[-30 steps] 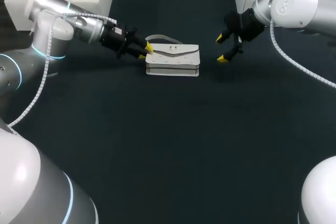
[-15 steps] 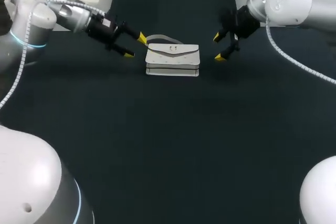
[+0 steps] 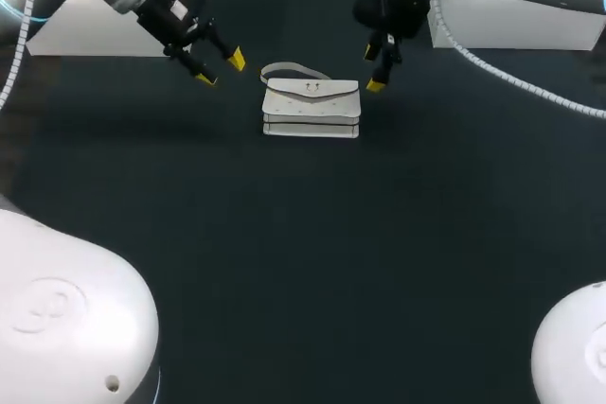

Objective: Pick up the bag, open it, inspect its contents, close it, and place it on the opposite side

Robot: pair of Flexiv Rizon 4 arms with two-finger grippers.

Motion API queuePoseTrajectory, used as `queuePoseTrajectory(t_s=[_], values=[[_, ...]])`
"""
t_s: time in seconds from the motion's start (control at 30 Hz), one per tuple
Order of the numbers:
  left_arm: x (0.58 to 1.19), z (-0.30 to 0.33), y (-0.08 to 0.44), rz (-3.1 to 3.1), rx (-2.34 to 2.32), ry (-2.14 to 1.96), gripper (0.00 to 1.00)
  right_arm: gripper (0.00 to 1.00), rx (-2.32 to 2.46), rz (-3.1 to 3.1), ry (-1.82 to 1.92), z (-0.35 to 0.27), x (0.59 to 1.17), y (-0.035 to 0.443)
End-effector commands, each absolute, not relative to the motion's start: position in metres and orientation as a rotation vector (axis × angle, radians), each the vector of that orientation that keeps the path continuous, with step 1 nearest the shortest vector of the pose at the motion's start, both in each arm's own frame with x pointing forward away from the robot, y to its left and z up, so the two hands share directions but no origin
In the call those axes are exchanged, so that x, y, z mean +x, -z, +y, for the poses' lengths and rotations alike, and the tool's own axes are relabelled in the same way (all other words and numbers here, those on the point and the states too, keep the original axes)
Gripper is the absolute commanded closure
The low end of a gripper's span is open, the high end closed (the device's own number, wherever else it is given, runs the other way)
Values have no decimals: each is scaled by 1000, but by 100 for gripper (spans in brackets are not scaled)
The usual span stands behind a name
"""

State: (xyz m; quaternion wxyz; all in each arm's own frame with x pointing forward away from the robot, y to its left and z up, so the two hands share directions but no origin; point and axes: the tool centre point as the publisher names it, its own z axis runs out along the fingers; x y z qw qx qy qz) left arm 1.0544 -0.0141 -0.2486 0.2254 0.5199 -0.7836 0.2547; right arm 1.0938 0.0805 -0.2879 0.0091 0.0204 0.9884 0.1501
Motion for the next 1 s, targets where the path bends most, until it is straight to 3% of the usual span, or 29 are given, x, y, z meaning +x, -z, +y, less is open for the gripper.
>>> queuePoseTrajectory(t_s=[0.03, 0.43, 1.0], values=[[1063, -13, 237, -2243, 1393, -510, 0, 0, 63, 3154, -160, 88, 1097, 280], [1070, -10, 235, -2392, 1204, -249, 0, 0, -64, 3087, 141, 81, 1094, 267], [1092, 10, 234, -2648, 1035, -202, 0, 0, -122, 2865, 247, 82, 1086, 261]])
